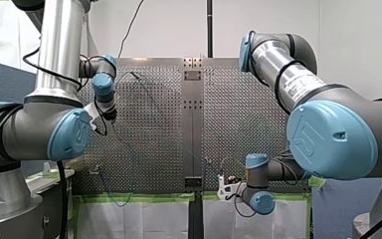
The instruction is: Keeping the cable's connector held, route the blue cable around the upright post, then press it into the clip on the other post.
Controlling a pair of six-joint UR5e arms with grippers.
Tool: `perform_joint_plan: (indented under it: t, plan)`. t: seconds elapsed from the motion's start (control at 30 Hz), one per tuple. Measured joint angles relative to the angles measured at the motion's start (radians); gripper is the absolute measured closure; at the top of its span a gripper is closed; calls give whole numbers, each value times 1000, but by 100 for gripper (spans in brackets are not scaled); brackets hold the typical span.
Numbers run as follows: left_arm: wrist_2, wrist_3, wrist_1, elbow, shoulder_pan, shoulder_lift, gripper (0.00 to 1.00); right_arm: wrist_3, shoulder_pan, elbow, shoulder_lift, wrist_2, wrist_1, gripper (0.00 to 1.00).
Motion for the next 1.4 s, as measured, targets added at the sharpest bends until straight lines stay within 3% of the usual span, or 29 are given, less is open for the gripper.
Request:
perform_joint_plan:
  t: [0.2, 0.33, 0.5, 0.73, 0.83, 1.07, 1.4]
  plan:
    - [-54, 60, -19, 0, -2, 22, 0, 0, 0, 0, 0, 0, 0, 100]
    - [-62, 100, -21, 0, -3, 50, 0, 0, 0, 0, 0, 0, -2, 100]
    - [-36, 154, -44, 0, -7, 63, 0, 0, 0, 0, 0, 0, -3, 100]
    - [35, 221, -50, 0, -18, 74, 0, 0, 0, 0, 0, 0, -4, 100]
    - [66, 212, -42, -1, -20, 90, 0, 0, 0, 0, 1, 0, -5, 100]
    - [112, 142, 13, -33, -14, 149, 0, 0, 0, 0, 1, -1, -8, 100]
    - [165, 52, 97, -79, -7, 166, 0, 0, 0, 0, 3, -11, -11, 100]
